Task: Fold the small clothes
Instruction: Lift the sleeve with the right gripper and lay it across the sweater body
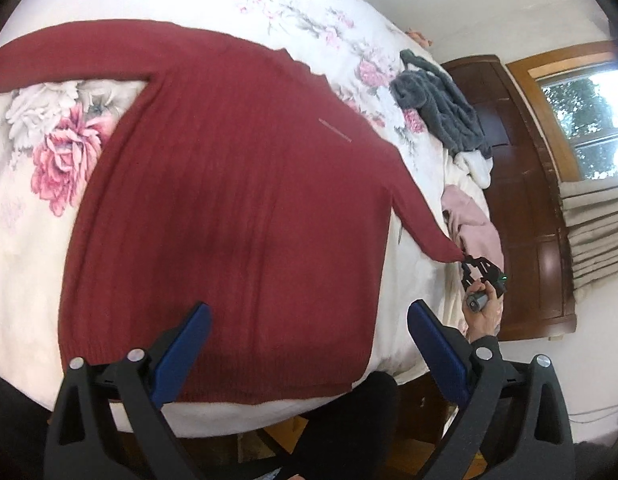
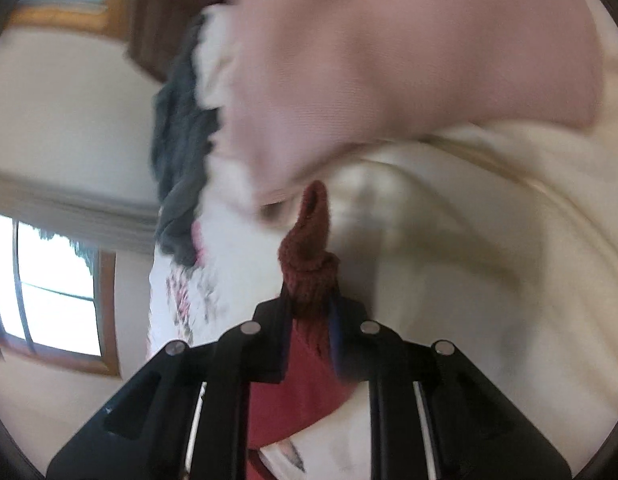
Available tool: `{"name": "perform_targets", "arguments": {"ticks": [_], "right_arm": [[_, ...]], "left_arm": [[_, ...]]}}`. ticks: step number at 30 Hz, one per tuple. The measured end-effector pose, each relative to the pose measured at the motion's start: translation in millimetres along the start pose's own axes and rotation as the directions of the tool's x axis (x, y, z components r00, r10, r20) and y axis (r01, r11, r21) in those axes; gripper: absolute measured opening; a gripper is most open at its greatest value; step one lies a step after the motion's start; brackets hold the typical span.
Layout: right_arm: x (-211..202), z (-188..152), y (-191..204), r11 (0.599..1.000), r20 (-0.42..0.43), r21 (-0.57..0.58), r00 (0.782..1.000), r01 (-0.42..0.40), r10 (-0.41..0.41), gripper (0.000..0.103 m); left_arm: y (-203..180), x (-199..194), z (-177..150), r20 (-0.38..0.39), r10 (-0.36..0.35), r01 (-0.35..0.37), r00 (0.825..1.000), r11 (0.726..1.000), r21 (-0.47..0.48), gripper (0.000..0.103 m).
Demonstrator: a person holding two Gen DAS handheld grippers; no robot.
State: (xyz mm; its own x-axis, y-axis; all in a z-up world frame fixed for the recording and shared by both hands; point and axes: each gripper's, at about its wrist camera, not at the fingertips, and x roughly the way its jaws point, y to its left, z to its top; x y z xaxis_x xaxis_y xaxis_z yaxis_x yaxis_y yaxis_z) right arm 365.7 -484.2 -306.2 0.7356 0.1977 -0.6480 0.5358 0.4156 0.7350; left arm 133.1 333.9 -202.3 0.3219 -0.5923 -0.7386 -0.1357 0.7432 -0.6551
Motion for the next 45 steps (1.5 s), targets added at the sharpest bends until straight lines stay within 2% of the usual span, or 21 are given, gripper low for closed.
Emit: {"name": "perform_targets", "arguments": {"ticks": [4,6,11,17,18,20,23,25,29,32,35,38,40,41,42,44,45], "right_arm": [[-12,-23,79,0.983,-0.003,-0.181,0.999,-0.040,0.040,0.014],[-17,-37,108,0.967,-0.017,-0.246,0.998,-0.063,0.061,0.014],[-24,-87,187,0.901,-0.047,-0.418,0.993,-0.114,0.104,0.014],[7,-165,266,0.794,-0.105,-0.593,0.991,-0.133,0.088,0.014],[11,-181,274,0.775,-0.116,-0.618,0.990,-0.136,0.081,0.014],[31,-215,293,0.720,-0.126,-0.684,0.991,-0.120,0.045,0.014],[63,-270,305,0.635,-0.144,-0.765,0.990,-0.102,-0.014,0.014],[89,-308,309,0.567,-0.145,-0.820,0.987,-0.080,-0.069,0.014],[135,-380,298,0.438,-0.112,-0.899,0.977,-0.022,-0.180,0.014],[170,-428,281,0.325,-0.073,-0.946,0.965,0.014,-0.254,0.015],[191,-467,261,0.256,-0.086,-0.967,0.943,-0.001,-0.322,0.028],[173,-475,249,0.276,-0.147,-0.959,0.947,-0.066,-0.286,0.044],[143,-467,241,0.305,-0.158,-0.949,0.958,-0.081,-0.238,0.059],[124,-458,233,0.322,-0.157,-0.943,0.964,-0.082,-0.216,0.060],[113,-455,228,0.328,-0.159,-0.941,0.965,-0.084,-0.209,0.060],[80,-442,209,0.339,-0.149,-0.938,0.967,-0.073,-0.205,0.060],[66,-437,199,0.352,-0.149,-0.934,0.967,-0.068,-0.207,0.060]], "left_arm": [[5,-5,6,0.017,-0.038,0.038,0.999,0.999,-0.011,0.099],[8,-6,10,0.032,-0.036,0.036,0.999,0.999,-0.023,0.099],[19,-9,21,0.042,-0.113,0.115,0.993,0.992,-0.052,0.099],[18,-19,42,0.096,-0.039,0.037,0.995,0.999,0.024,0.099],[19,-18,47,0.095,-0.001,-0.001,0.995,1.000,0.021,0.099],[22,-13,56,0.069,0.042,-0.043,0.997,0.999,0.004,0.099],[31,-4,72,0.044,-0.014,0.016,0.999,0.999,-0.047,0.099],[33,3,83,0.023,-0.021,0.022,1.000,0.998,-0.055,0.099],[32,11,95,0.027,0.003,-0.003,1.000,1.000,-0.021,0.099],[29,23,107,0.004,-0.018,0.018,1.000,1.000,-0.009,0.099],[27,42,125,-0.026,-0.052,0.052,0.998,0.999,-0.015,0.099],[28,64,144,-0.051,-0.073,0.071,0.996,0.997,-0.038,0.099],[26,81,156,-0.073,-0.132,0.128,0.989,0.990,-0.060,0.099],[24,90,162,-0.080,-0.161,0.155,0.984,0.985,-0.073,0.099],[22,108,172,-0.100,-0.217,0.208,0.971,0.973,-0.101,0.099],[20,136,182,-0.129,-0.287,0.264,0.949,0.950,-0.167,0.099],[19,156,189,-0.143,-0.334,0.302,0.932,0.930,-0.208,0.099]]}}
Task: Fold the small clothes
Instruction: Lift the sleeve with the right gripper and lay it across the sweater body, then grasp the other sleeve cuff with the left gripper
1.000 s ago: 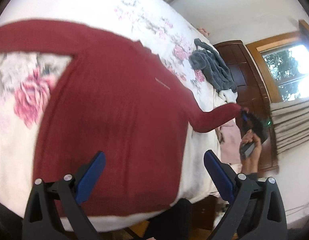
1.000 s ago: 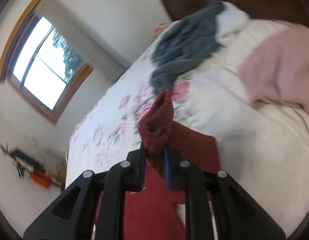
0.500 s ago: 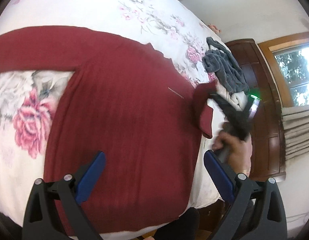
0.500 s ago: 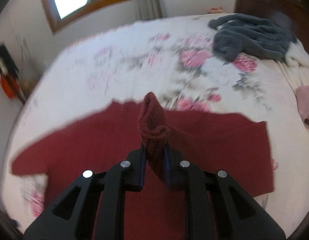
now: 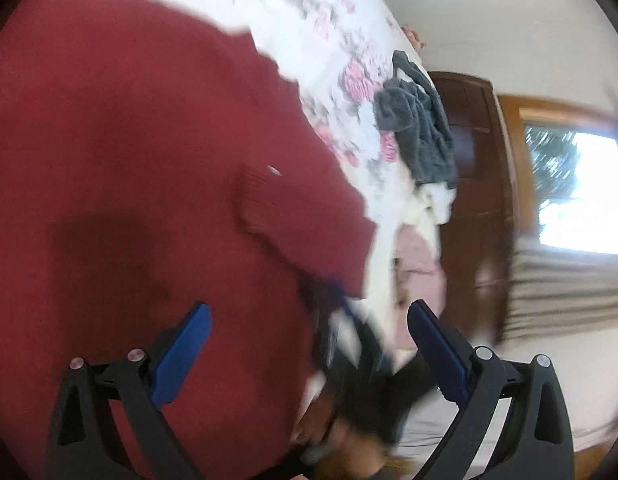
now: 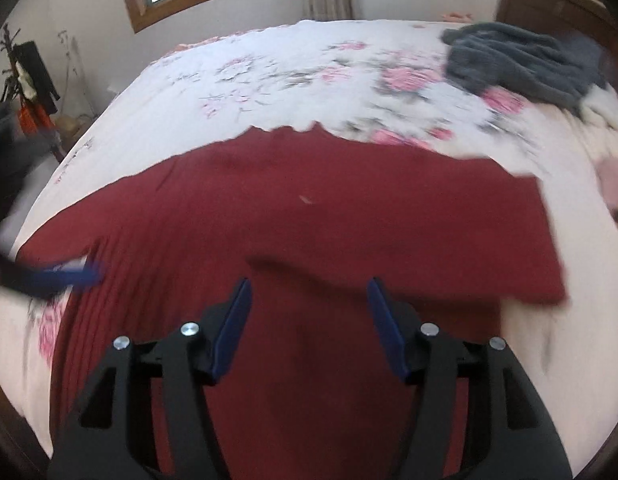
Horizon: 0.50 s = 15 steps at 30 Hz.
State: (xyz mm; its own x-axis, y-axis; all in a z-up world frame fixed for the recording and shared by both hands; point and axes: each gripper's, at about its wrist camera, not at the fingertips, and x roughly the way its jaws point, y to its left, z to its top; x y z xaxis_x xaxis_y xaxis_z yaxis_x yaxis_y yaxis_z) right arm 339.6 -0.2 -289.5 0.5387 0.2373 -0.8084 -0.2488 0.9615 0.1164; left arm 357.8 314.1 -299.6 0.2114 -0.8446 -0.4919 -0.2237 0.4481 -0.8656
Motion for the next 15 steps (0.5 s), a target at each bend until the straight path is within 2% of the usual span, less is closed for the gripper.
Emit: {"name": "perform_targets", "arguments": {"ticks": [1,5,6,8,11,13,14,15], "right_arm": [[-13,-12,-8,1.000,-0.005,0.015,1.000,-0.004,0.004,0.060],[-56,-51,-29,0.998,-0.015,0.065,1.000,-0.002,0.003,0.060],[-64,-58,-32,0.997,-0.015,0.076,1.000,-0.003,0.004,0.063],[-80,-71,-36,0.995,-0.006,0.097,1.000,0.004,-0.003,0.064],[-95,-80,-42,0.990,0.003,0.142,1.000,-0.010,0.009,0.064],[-102,-80,-43,0.985,0.017,0.168,1.000,-0.022,0.019,0.064],[-104,-78,-43,0.984,0.024,0.178,0.999,-0.028,0.024,0.064],[-107,-76,-42,0.982,0.033,0.188,0.999,-0.032,0.027,0.064]], "left_arm": [[1,16,8,-0.017,-0.020,0.020,1.000,1.000,-0.013,0.099],[12,72,35,-0.039,-0.023,0.020,0.999,0.997,-0.074,0.099],[17,86,40,-0.050,-0.001,-0.004,0.999,0.995,-0.097,0.099],[25,107,46,-0.071,0.134,-0.141,0.988,0.984,-0.111,0.099],[22,123,50,-0.083,0.179,-0.186,0.980,0.980,-0.075,0.097],[17,126,54,-0.059,0.196,-0.200,0.979,0.978,-0.060,0.097],[15,126,56,-0.045,0.204,-0.206,0.978,0.977,-0.058,0.095],[12,127,58,-0.042,0.215,-0.218,0.976,0.975,-0.053,0.073]]}}
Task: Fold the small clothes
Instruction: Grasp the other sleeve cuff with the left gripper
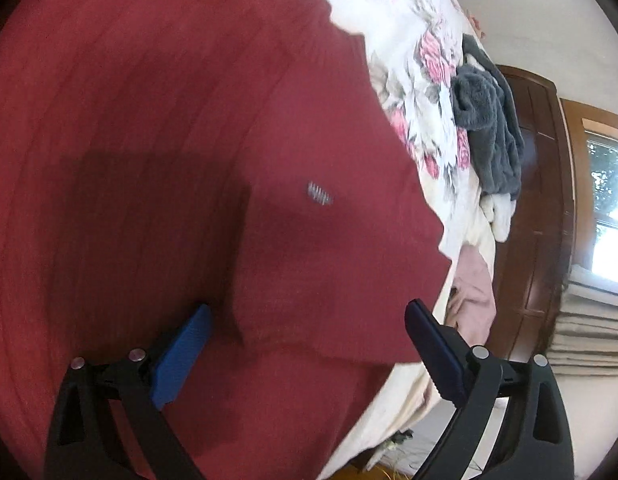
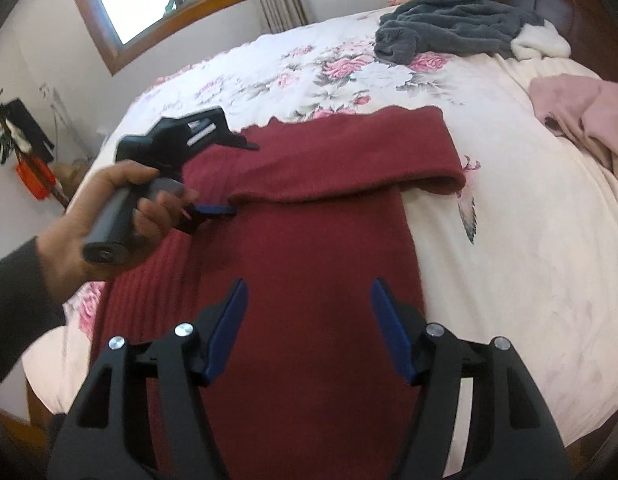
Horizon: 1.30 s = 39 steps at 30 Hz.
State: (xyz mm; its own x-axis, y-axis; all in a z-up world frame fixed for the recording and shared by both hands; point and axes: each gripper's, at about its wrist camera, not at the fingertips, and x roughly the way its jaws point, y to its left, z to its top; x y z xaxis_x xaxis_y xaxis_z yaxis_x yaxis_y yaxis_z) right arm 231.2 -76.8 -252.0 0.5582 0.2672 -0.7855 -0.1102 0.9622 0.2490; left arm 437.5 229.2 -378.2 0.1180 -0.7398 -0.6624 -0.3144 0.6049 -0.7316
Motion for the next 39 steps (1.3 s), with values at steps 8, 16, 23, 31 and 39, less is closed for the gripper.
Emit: {"name": "perform_targets", "arguments": {"ticks": [8,16,23,31,39], "right_arm": [[-3,2,16,0.999,0.002,0.018,0.999,-0.034,0.034,0.064],[0,-6,24,0.999,-0.026,0.026,0.999,-0.042,0.043,0.064],[5,-10,27,0.999,-0.045,0.023,0.998,-0.046,0.047,0.064],[15,-14,28,0.998,-0.072,0.035,0.996,-0.058,0.061,0.064],[19,-12,30,0.998,-0.088,0.024,0.995,-0.053,0.055,0.064]], "left_arm": [[-26,-20,21,0.015,0.101,-0.102,0.995,0.988,0.117,0.007],[-102,-118,29,0.147,0.029,-0.080,0.989,0.933,0.350,0.006],[-111,-182,47,0.238,0.032,-0.131,0.971,0.901,0.413,0.006],[-26,-206,65,0.285,0.120,-0.212,0.951,0.924,0.319,0.006],[91,-159,85,0.230,0.290,-0.326,0.929,0.935,0.141,0.015]]}}
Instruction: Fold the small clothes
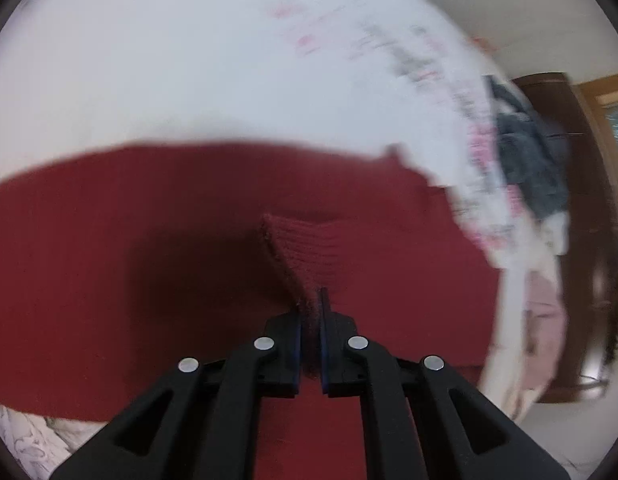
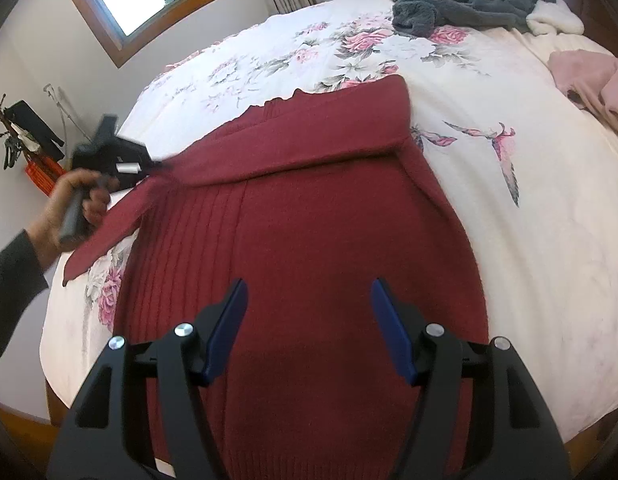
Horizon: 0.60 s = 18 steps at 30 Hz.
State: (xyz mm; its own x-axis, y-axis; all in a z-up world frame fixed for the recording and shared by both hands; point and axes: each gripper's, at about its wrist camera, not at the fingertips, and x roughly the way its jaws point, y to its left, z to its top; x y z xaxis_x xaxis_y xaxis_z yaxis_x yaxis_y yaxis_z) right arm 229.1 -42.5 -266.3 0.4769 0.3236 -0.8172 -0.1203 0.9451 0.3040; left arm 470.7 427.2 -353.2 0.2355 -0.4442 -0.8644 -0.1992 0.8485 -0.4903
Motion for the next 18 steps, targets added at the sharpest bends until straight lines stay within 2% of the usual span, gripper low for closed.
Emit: {"name": "perform_targets", "arguments": {"ticks": [2,3,4,5,6,7,9,10,13,14,15,16,18], "right_arm": [[0,1,0,1.000,-0.004,-0.003,1.000,0.003,-0.003,0.064],[-1,1,0,1.000,-0.004,-0.003,1.000,0.003,-0.003,0.064],[-2,2,0,1.000,-0.001,-0.004,1.000,0.001,-0.001,0.064],[-2,2,1,1.000,0.000,-0.005,1.000,-0.002,0.002,0.064],[-2,2,2,1.000,0.000,-0.006,1.000,-0.005,0.005,0.064],[0,2,4,1.000,-0.002,-0.007,1.000,-0.012,0.012,0.064],[3,2,10,1.000,-0.009,-0.011,1.000,-0.022,0.022,0.064],[5,3,14,1.000,-0.013,-0.014,1.000,-0.027,0.026,0.064],[0,5,27,0.999,-0.006,-0.026,0.999,-0.043,0.043,0.064],[-2,5,30,0.998,-0.007,-0.032,0.999,-0.045,0.045,0.064],[-5,5,32,0.998,-0.007,-0.038,0.999,-0.047,0.047,0.064],[-8,5,34,0.998,-0.008,-0.048,0.999,-0.045,0.045,0.065],[-12,4,36,0.997,-0.011,-0.065,0.999,-0.036,0.035,0.065]], "left_arm": [[13,5,-2,0.010,0.068,-0.067,0.998,0.997,-0.036,0.016],[19,-5,-2,0.055,0.093,-0.089,0.994,0.994,-0.069,0.022],[20,-16,-4,0.101,0.081,-0.072,0.992,0.994,-0.088,0.029],[18,-29,-6,0.156,0.043,-0.028,0.987,0.995,-0.098,0.047],[13,-43,-11,0.216,-0.025,0.046,0.976,0.994,-0.096,0.053],[5,-46,-14,0.226,-0.085,0.105,0.970,0.991,-0.078,0.053],[-16,-32,-17,0.157,-0.198,0.204,0.967,0.979,-0.021,0.053],[-25,-24,-17,0.134,-0.207,0.209,0.969,0.978,-0.002,0.053],[-25,14,-16,0.057,-0.119,0.120,0.991,0.993,-0.022,0.050],[-19,22,-17,0.046,-0.090,0.092,0.995,0.995,-0.036,0.042],[-10,27,-16,0.044,-0.066,0.068,0.997,0.997,-0.043,0.028],[-3,27,-16,0.041,-0.067,0.069,0.997,0.996,-0.052,0.025],[14,19,-15,0.047,-0.090,0.094,0.995,0.993,-0.078,0.024]]}}
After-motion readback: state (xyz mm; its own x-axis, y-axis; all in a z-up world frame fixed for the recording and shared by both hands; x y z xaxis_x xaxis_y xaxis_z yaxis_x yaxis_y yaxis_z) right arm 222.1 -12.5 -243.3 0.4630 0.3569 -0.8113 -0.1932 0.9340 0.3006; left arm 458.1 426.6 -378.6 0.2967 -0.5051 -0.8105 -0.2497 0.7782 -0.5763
